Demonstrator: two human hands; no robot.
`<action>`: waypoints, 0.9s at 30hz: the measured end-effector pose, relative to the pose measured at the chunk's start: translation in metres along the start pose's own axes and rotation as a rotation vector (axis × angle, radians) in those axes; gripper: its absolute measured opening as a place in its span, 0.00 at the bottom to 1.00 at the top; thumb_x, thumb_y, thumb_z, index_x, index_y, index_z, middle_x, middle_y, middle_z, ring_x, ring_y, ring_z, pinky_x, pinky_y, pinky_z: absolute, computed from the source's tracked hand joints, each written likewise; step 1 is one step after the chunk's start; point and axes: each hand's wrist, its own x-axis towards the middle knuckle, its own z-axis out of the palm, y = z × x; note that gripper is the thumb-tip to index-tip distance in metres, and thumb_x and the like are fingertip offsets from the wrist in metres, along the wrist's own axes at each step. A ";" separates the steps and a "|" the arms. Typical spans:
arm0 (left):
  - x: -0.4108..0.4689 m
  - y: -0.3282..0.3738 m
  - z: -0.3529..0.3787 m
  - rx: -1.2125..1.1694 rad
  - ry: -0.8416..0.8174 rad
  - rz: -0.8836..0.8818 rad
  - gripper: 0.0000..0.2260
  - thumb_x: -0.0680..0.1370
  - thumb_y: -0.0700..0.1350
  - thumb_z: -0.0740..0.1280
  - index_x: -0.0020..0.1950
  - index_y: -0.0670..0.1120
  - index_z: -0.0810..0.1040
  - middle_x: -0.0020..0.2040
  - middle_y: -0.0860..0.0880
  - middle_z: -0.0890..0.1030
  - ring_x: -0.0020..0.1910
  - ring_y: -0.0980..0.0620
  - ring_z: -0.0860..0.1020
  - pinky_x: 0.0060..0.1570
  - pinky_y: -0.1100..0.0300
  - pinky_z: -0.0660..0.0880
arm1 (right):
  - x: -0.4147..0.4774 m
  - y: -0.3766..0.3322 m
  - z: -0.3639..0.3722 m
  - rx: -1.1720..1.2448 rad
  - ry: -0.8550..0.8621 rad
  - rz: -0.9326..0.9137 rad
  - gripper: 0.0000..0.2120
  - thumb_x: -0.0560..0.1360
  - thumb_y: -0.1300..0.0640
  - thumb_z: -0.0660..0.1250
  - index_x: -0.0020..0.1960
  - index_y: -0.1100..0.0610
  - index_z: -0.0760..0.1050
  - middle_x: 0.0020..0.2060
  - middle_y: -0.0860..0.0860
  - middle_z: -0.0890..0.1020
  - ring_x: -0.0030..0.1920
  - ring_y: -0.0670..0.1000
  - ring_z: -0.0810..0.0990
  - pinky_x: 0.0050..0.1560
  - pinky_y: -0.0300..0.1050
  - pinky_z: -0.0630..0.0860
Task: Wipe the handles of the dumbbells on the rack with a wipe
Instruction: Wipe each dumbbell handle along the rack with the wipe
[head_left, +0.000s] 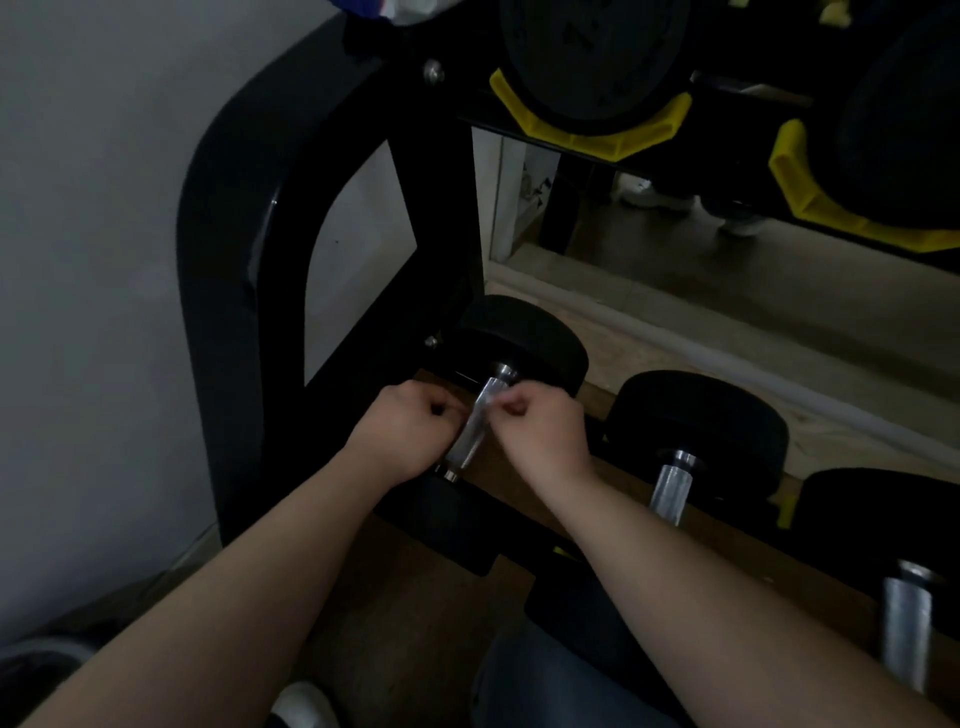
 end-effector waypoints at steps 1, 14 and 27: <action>-0.001 0.000 -0.001 0.006 0.000 0.010 0.10 0.79 0.48 0.63 0.52 0.56 0.85 0.46 0.53 0.84 0.42 0.57 0.82 0.46 0.58 0.81 | 0.002 -0.005 -0.001 -0.010 0.079 -0.055 0.04 0.78 0.52 0.70 0.52 0.47 0.83 0.43 0.41 0.83 0.42 0.36 0.78 0.39 0.28 0.71; 0.014 -0.014 0.000 -0.210 -0.097 0.079 0.06 0.79 0.52 0.70 0.54 0.59 0.84 0.49 0.59 0.83 0.48 0.63 0.80 0.46 0.69 0.74 | 0.002 -0.003 0.003 0.089 -0.037 -0.137 0.06 0.76 0.53 0.74 0.52 0.48 0.86 0.42 0.36 0.83 0.45 0.32 0.80 0.49 0.26 0.74; 0.053 0.014 0.005 0.214 -0.064 0.197 0.08 0.80 0.46 0.66 0.53 0.51 0.86 0.50 0.53 0.84 0.48 0.55 0.81 0.49 0.64 0.75 | -0.011 0.005 -0.003 -0.123 -0.086 -0.001 0.30 0.78 0.47 0.70 0.77 0.46 0.65 0.67 0.51 0.78 0.68 0.53 0.75 0.59 0.38 0.68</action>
